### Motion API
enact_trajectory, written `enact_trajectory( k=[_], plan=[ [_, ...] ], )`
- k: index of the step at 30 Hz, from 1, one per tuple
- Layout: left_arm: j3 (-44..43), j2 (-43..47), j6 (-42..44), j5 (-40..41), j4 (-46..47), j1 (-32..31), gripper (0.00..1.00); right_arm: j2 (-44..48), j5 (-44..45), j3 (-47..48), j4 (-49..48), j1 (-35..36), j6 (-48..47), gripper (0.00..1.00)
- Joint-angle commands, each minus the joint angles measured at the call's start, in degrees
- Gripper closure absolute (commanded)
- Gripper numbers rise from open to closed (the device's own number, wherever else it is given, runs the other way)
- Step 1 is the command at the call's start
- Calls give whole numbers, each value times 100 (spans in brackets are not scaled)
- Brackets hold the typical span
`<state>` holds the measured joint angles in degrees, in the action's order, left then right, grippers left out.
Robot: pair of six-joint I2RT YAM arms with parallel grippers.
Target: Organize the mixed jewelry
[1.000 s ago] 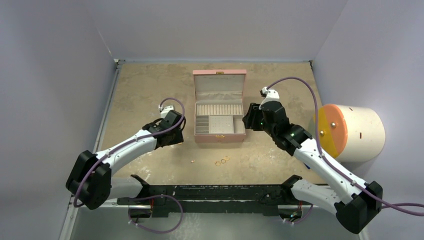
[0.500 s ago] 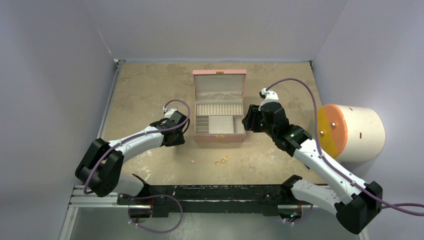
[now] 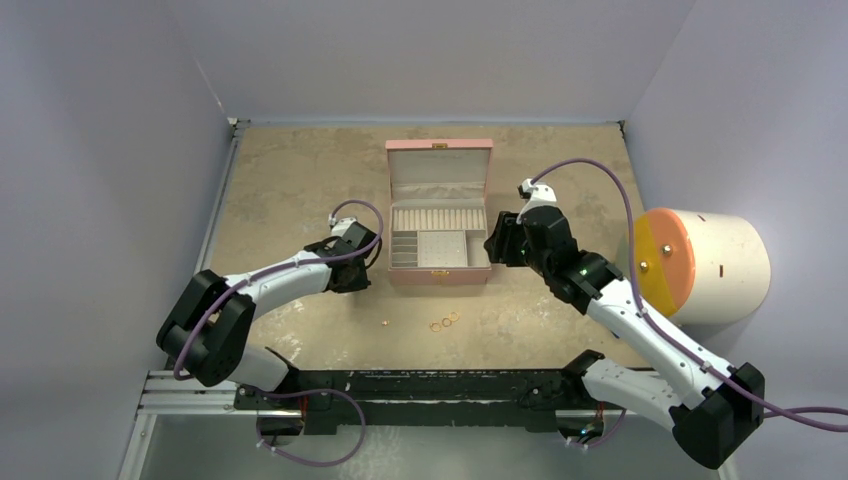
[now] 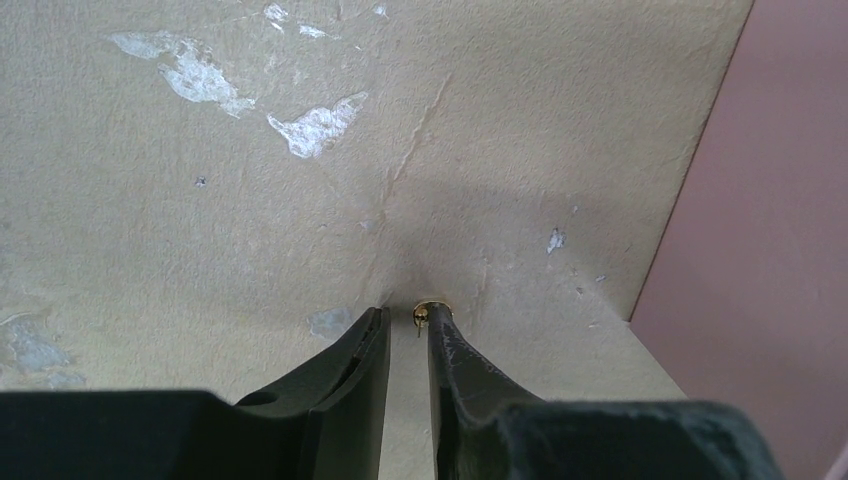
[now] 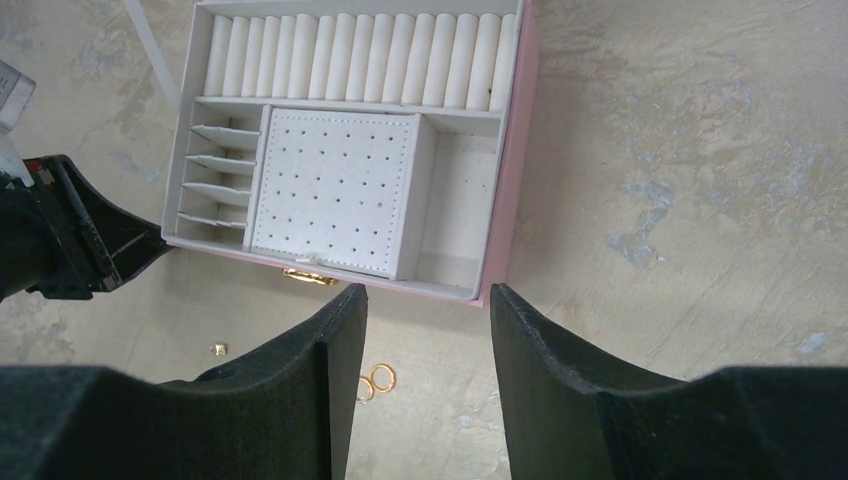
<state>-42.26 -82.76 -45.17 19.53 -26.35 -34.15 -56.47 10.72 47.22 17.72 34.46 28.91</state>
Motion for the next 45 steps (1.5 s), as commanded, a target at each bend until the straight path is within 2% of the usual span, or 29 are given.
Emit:
enact_trajectory(
  k=[1, 5, 8, 16, 24, 29, 38, 42, 45],
  plan=[
    [-9, 1, 120, 129, 141, 14, 82, 79, -90, -29, -153, 20, -25, 49],
    [-33, -25, 153, 196, 106, 14, 89, 79, -96, -42, -163, 19, -21, 49],
    [-62, -9, 164, 235, 63, 14, 100, 83, -109, -56, -171, 17, -17, 49],
    [-81, 279, 165, 154, 55, 14, 100, 166, -522, -148, -362, 17, -187, 50],
    [-63, 861, 184, -505, 102, -2, 100, 513, -1990, -430, -1211, 21, -808, 52],
    [-12, 1370, 295, -1162, 78, -4, 100, 625, -3174, -529, -1729, 17, -1273, 48],
    [-145, 2501, 602, -2579, -99, -3, 100, 772, -5096, -978, -3308, 20, -2048, 43],
    [-209, 2888, 512, -3389, 313, -4, 100, 790, -5580, -1477, -4665, 22, -2178, 43],
    [-214, 3093, 291, -3928, 721, -4, 100, 760, -5801, -1914, -6090, 17, -2215, 41]
  ],
)
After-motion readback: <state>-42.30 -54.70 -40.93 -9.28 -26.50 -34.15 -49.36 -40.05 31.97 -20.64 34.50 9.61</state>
